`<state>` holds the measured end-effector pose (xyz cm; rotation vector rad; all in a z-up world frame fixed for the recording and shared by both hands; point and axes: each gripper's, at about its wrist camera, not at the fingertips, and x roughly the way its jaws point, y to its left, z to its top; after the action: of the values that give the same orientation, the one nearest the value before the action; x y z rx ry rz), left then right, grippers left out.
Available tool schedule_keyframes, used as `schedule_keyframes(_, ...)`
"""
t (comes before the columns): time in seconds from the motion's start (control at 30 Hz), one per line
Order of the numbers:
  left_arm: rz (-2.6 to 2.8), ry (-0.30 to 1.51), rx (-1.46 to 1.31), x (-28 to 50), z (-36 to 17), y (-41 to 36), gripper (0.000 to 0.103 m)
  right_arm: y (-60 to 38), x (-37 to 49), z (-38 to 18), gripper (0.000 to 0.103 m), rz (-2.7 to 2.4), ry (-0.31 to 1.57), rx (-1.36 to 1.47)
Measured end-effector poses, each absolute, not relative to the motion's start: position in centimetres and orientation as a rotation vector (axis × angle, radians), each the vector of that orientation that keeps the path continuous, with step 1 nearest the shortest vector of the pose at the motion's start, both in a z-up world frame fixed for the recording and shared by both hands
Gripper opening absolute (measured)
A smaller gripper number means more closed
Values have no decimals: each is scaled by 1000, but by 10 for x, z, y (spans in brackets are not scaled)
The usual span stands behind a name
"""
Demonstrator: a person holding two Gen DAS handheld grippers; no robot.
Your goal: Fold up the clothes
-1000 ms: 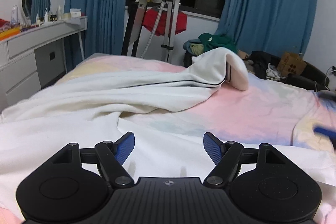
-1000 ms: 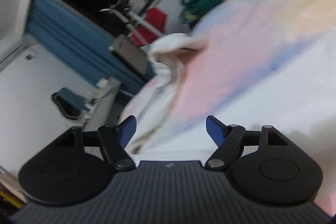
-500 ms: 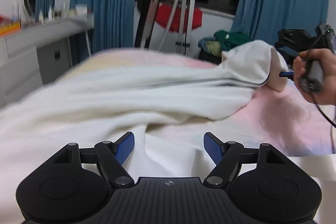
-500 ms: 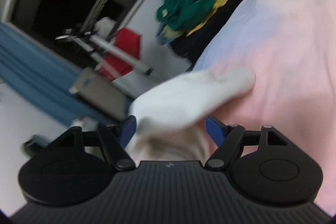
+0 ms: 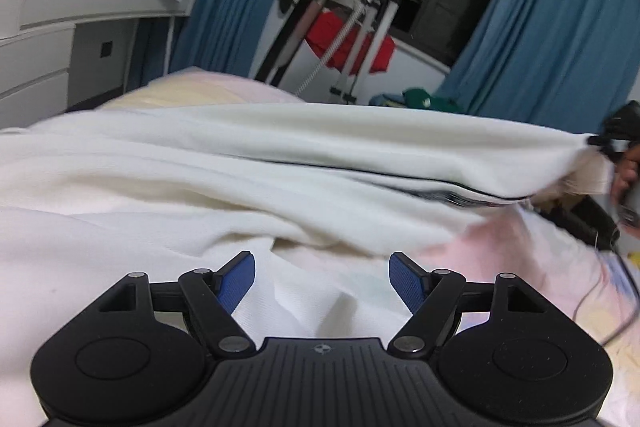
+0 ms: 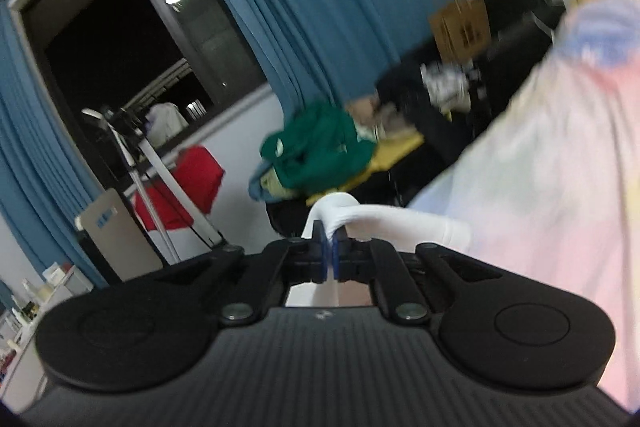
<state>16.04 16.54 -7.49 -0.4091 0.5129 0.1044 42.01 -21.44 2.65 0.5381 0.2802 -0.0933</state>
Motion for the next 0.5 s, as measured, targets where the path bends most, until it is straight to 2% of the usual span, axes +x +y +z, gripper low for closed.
schedule_keyframes(0.17, 119, 461, -409, 144, -61, 173, 76, -228, 377, 87, 5, -81, 186, 443)
schedule_keyframes(0.3, 116, 474, -432, 143, -60, 179, 76, -233, 369, 107, 6, -144, 197, 373)
schedule_keyframes(0.5, 131, 508, -412, 151, -60, 177, 76, -241, 413, 70, 6, -225, 330, 337)
